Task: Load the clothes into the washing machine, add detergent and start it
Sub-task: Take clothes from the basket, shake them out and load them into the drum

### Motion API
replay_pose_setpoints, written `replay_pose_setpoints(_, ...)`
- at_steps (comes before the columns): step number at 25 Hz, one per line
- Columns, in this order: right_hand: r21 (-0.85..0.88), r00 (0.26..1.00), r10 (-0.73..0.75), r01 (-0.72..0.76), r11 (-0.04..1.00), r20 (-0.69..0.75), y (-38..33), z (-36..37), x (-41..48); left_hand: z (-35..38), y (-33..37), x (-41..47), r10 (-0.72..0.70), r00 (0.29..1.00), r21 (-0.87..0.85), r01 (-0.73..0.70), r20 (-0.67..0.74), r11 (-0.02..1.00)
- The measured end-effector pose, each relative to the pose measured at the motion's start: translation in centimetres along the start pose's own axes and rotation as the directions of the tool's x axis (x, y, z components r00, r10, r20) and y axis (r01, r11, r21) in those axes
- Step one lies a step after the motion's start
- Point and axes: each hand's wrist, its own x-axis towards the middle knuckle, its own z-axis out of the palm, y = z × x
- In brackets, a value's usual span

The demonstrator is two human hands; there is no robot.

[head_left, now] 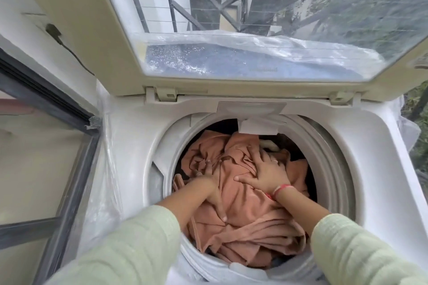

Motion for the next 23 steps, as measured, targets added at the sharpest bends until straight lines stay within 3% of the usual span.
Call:
replay_pose_setpoints(2, -0.080, 0.995, -0.066, 0.060, 0.995, -0.073, -0.4, -2.6, -2.0, -2.5, -0.4, -2.6, 0.054, 0.996, 0.096, -0.060, 0.070, 0.994)
replay_pose_setpoints(4, -0.073, 0.975, -0.138, 0.127, 0.989, -0.174, 0.0, -4.7, -4.7, -5.3, -0.6, -5.5, 0.158, 0.985, 0.134, -0.148, -0.063, 0.980)
replay_pose_setpoints(5, -0.050, 0.981, -0.141, 0.135, 0.990, -0.133, 0.8, -5.2, -6.3, -5.7, -0.3, -6.3, 0.207, 0.954, 0.153, -0.177, -0.215, 0.972)
replay_pose_setpoints(6, -0.052, 0.994, -0.105, 0.105, 0.993, -0.002, 1.2, -5.7, -7.8, -5.3, 0.0, -6.6, 0.206, 0.911, 0.135, -0.168, -0.357, 0.977)
replay_pose_setpoints(7, -0.079, 0.985, -0.028, 0.042, 0.996, 0.172, 1.9, -4.4, -8.2, -4.3, 0.7, -6.5, 0.173, 0.898, 0.107, -0.141, -0.404, 0.984)
replay_pose_setpoints(9, -0.235, 0.915, 0.113, -0.021, 0.972, 0.386, 2.0, -1.4, -8.1, 0.1, 2.3, -4.5, 0.106, 0.957, 0.143, -0.068, -0.272, 0.987)
replay_pose_setpoints(12, -0.378, 0.915, 0.125, 0.032, 0.925, 0.384, 0.5, 3.7, -6.6, 4.1, 3.5, -1.0, -0.039, 0.976, -0.003, 0.039, -0.215, 0.999)
replay_pose_setpoints(16, -0.099, 0.926, 0.293, -0.277, 0.956, 0.240, 2.4, 6.8, -4.2, 5.7, 4.7, 1.9, -0.041, 0.924, -0.091, 0.007, -0.380, 0.996)
replay_pose_setpoints(20, -0.160, 0.937, 0.328, -0.308, 0.938, 0.120, 4.8, 7.7, 0.9, 3.4, 5.2, 7.0, 0.021, 0.917, -0.122, -0.075, -0.399, 0.990)
replay_pose_setpoints(23, -0.109, 0.920, 0.325, -0.309, 0.945, 0.216, 7.7, 6.6, 6.3, -1.5, 5.7, 9.8, 0.102, 0.952, -0.071, -0.127, -0.290, 0.989)
